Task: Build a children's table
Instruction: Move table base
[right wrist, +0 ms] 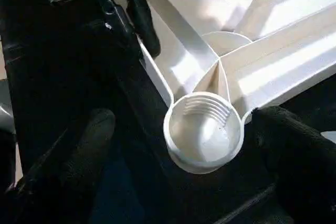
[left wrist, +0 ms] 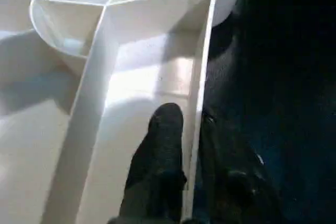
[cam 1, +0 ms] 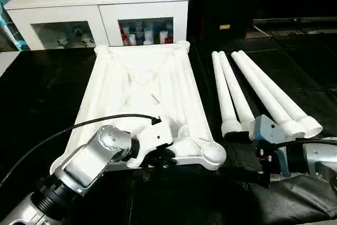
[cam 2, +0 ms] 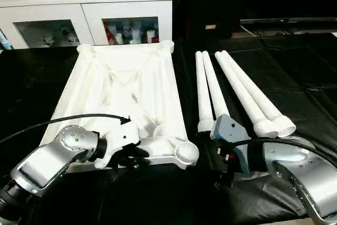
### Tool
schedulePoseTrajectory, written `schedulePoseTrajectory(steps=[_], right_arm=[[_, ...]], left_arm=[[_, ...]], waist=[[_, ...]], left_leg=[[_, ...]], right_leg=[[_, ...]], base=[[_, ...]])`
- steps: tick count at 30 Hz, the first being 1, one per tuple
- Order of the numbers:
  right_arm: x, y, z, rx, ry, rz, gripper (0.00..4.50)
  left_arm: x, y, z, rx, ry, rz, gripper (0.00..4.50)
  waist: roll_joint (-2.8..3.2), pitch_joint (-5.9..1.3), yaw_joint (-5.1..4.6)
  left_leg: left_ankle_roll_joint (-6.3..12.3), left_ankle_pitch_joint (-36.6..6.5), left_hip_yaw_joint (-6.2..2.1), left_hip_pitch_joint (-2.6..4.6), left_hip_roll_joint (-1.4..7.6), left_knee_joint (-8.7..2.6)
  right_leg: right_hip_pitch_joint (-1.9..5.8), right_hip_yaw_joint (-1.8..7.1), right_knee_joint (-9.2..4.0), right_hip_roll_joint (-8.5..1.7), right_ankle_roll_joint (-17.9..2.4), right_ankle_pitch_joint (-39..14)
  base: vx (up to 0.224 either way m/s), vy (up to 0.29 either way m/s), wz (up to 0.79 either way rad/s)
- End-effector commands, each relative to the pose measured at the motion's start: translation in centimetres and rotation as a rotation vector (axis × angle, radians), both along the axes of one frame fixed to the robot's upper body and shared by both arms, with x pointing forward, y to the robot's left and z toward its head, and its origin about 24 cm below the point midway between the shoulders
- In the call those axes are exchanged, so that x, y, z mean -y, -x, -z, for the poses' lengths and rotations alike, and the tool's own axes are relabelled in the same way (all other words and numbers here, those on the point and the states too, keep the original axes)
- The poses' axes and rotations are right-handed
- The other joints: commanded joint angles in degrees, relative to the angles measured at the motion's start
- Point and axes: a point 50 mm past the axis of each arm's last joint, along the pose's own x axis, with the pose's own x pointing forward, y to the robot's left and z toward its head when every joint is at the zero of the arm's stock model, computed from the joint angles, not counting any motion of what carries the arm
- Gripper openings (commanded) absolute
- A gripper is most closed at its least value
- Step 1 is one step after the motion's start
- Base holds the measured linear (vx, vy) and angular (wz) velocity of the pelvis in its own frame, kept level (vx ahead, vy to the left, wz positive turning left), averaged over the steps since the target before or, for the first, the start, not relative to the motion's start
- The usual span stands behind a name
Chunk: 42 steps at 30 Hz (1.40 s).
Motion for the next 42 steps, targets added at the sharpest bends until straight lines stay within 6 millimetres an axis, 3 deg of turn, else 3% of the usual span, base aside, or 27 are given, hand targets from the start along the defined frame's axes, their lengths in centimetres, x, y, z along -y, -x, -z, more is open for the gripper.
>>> schedulePoseTrajectory(steps=[1,7,11,18,24,35,36,37,39,40,41,42], right_arm=[[-0.3,0.1,-0.2,-0.001,0.005,-0.024,4.50],[-0.5,-0.1,-0.3,0.005,-0.002,-0.025,4.50],[-0.5,-0.3,-0.4,0.024,-0.001,-0.015,4.50],[-0.5,-0.9,-0.5,0.057,0.005,0.016,4.50],[-0.5,-1.2,-0.4,0.079,0.009,0.044,4.50],[-0.6,-2.5,-0.8,0.108,-0.030,0.148,4.50],[-0.7,-2.6,-0.9,0.114,-0.038,0.149,4.50],[-1.1,-2.9,-1.1,0.141,-0.055,0.161,4.50],[-1.3,-3.5,-1.2,0.203,-0.036,0.212,4.50],[-1.3,-3.9,-1.3,0.218,-0.038,0.237,4.50],[-1.3,-4.3,-1.4,0.239,-0.035,0.260,4.50],[-1.4,-4.9,-1.4,0.255,-0.024,0.303,4.50]], left_arm=[[-0.2,-0.3,-0.2,0.030,-0.006,-0.031,0.37],[-0.2,-0.5,-0.6,0.038,0.044,-0.082,0.08],[-0.1,-0.8,-0.8,0.052,0.060,-0.107,0.00],[-0.5,-1.4,-0.5,0.078,0.031,-0.145,0.00],[-1.1,-1.6,-0.3,0.082,0.004,-0.199,0.00],[-1.1,-0.9,0.0,0.078,-0.003,-0.191,0.00],[-1.0,-1.0,0.0,0.090,0.000,-0.193,0.28],[-1.0,-1.0,-0.3,0.088,0.021,-0.206,0.45],[-1.0,-1.0,-0.5,0.088,0.028,-0.201,0.59],[-1.0,-0.9,-0.7,0.093,0.033,-0.197,0.67],[-1.0,-0.9,-0.9,0.101,0.038,-0.198,0.77],[-1.1,-1.0,-1.3,0.116,0.048,-0.205,0.87]], waist=[[-0.76,-2.55,0.17],[-0.87,-2.37,0.07],[-1.01,-2.70,-0.20],[-1.04,-3.01,0.06],[-0.87,-3.21,0.17],[-1.18,-3.57,0.30],[-1.09,-3.60,0.38],[-1.64,-3.65,0.29],[-1.29,-3.65,0.29],[-1.28,-3.59,0.33],[-1.77,-3.55,0.34],[-1.49,-3.42,0.47]], left_leg=[[3.49,-13.7,-1.18,1.23,3.57,-4.90],[2.50,-15.7,-1.22,1.16,3.61,-5.14],[3.61,-12.2,-1.19,0.82,3.52,-4.83],[5.70,-7.8,-0.69,0.84,3.58,-4.28],[5.74,-7.5,-0.53,1.03,3.67,-4.13],[6.03,-5.3,-0.22,0.99,3.60,-3.72],[6.11,-5.0,-0.24,1.00,3.62,-3.71],[6.31,-4.5,-0.10,0.92,3.55,-3.65],[6.06,-4.0,-0.13,0.93,3.47,-3.67],[5.69,-5.0,-0.04,1.12,3.49,-3.68],[5.56,-5.4,0.06,1.15,3.51,-3.75],[4.71,-6.0,0.10,1.17,3.46,-3.84]], right_leg=[[0.92,1.13,-4.17,-2.59,-15.9,-5.9],[0.82,1.17,-4.36,-2.63,-15.2,-9.3],[1.14,1.05,-4.06,-2.62,-15.4,-4.9],[1.09,0.91,-3.57,-2.40,-16.6,0.5],[1.00,0.94,-3.43,-2.40,-17.0,1.2],[1.09,0.89,-3.07,-2.32,-17.2,3.4],[1.10,0.88,-2.96,-2.33,-17.2,3.7],[1.11,0.88,-2.93,-2.22,-17.3,4.6],[0.93,0.77,-2.82,-2.20,-17.2,4.1],[0.81,0.84,-2.95,-2.19,-17.1,2.6],[0.82,0.86,-3.08,-2.15,-17.0,1.8],[0.60,0.86,-3.12,-2.12,-16.9,0.0]], base=[[0.000,0.000,0.00],[0.000,0.000,0.00],[0.000,0.000,0.00],[0.000,0.000,0.00],[0.000,0.000,0.00],[0.000,0.000,0.00],[0.000,0.000,0.00],[0.000,0.000,0.00],[0.000,0.000,0.00],[0.000,0.000,0.00],[0.000,0.000,0.00],[0.000,0.000,0.00]])
